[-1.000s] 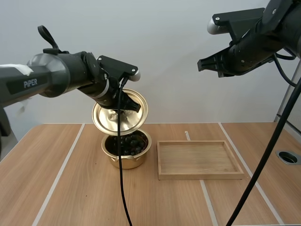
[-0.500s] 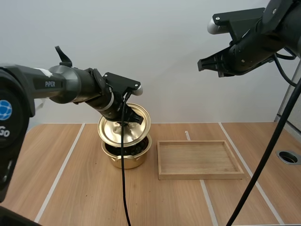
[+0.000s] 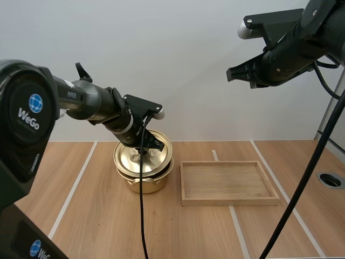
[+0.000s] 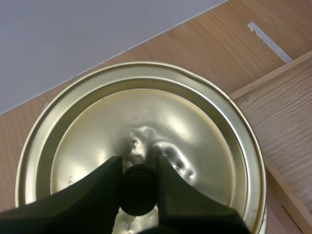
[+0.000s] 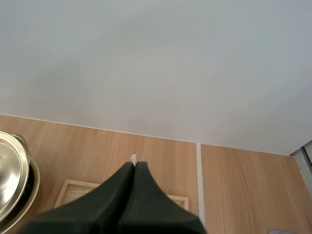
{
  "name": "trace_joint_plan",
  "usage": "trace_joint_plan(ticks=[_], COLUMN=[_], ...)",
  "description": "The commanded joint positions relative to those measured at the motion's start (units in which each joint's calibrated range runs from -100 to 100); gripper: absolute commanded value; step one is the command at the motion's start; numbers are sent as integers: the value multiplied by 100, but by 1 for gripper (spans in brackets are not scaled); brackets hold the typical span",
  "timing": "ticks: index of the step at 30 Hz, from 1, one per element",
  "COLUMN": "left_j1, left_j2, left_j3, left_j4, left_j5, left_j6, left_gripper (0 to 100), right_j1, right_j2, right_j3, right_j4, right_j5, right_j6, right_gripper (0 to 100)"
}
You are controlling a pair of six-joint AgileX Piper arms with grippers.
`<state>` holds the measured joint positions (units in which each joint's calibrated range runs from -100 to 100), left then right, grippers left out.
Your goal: Open the pot, put the grape inside, and close it
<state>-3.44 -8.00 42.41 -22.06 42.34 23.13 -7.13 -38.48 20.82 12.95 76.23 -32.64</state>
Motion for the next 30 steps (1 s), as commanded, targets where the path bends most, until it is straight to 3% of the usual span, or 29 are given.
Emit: trace_joint_plan(ticks=[1,30], left_j1=[-19,-19], left_j2=[-3,359], left_j3=[12,12], left_j4=[47,131], left_j5=[30,90], left_j6=[10,143], left_gripper=[0,0], right_j1=[-22,-22], right_j2=[-89,-89], right_j3=[17,17], right_j4=[46,173], right_j5=[8,42], right_j6=[-8,-8], right_gripper=[0,0])
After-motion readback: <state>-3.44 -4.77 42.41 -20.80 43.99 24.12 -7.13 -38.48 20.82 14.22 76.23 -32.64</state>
